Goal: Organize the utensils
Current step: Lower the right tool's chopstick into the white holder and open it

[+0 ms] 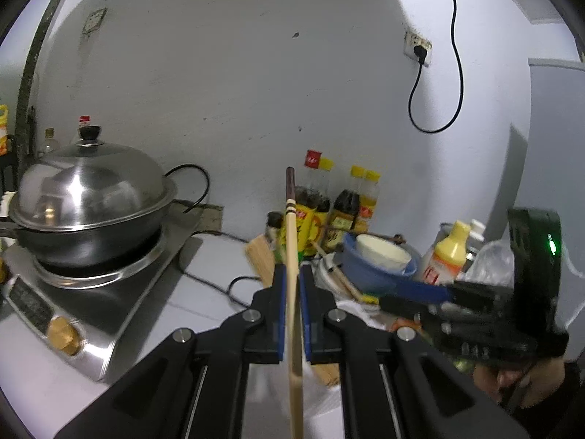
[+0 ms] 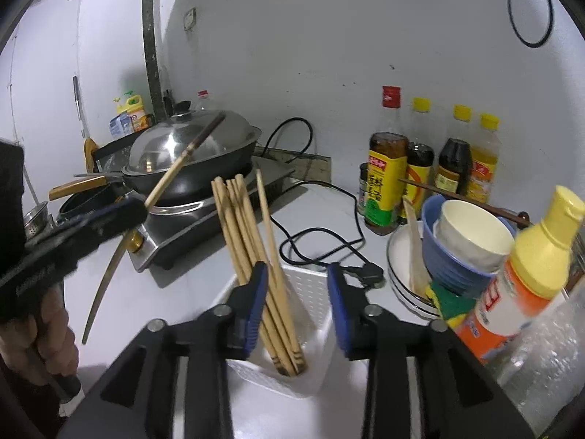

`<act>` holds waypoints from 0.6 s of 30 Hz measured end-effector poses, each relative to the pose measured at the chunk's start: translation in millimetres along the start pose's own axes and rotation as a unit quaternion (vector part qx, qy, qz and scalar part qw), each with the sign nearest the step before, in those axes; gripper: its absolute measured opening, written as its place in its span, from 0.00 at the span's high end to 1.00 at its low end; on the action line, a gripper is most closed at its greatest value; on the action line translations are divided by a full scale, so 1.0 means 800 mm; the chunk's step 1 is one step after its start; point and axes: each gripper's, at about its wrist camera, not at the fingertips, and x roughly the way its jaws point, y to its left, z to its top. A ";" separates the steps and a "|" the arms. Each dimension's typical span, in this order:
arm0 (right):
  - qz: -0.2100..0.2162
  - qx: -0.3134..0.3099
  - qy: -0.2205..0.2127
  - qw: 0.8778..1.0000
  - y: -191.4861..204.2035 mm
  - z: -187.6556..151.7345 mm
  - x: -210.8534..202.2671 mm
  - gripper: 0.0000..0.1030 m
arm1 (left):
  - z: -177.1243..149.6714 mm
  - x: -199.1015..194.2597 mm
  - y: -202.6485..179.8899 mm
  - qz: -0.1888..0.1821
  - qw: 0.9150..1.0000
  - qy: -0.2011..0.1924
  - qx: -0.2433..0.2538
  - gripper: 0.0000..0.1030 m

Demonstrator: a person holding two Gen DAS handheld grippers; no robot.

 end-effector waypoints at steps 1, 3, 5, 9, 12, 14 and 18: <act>-0.001 0.000 -0.004 1.000 -0.004 -0.002 -0.005 0.61 | 0.002 0.006 -0.004 -0.002 1.000 -0.004 -0.004 0.94; 0.000 0.001 -0.013 1.000 -0.011 -0.004 -0.015 0.57 | 0.005 0.024 -0.014 -0.009 1.000 -0.009 -0.016 0.94; -0.001 0.000 -0.019 1.000 -0.019 -0.004 -0.023 0.56 | 0.008 0.040 -0.020 -0.014 0.999 -0.013 -0.033 0.94; -0.004 0.007 -0.032 0.999 -0.036 -0.007 -0.037 0.55 | 0.009 0.070 -0.030 -0.014 0.997 -0.028 -0.070 0.94; -0.002 0.014 -0.042 0.999 -0.047 -0.011 -0.044 0.55 | 0.005 0.086 -0.030 -0.014 0.994 -0.044 -0.103 0.94; 0.002 0.017 -0.045 0.999 -0.053 -0.014 -0.045 0.55 | 0.001 0.094 -0.028 -0.002 0.992 -0.047 -0.121 0.94; 0.010 0.021 -0.051 0.998 -0.061 -0.020 -0.043 0.55 | -0.005 0.107 -0.023 0.019 0.987 -0.053 -0.148 0.94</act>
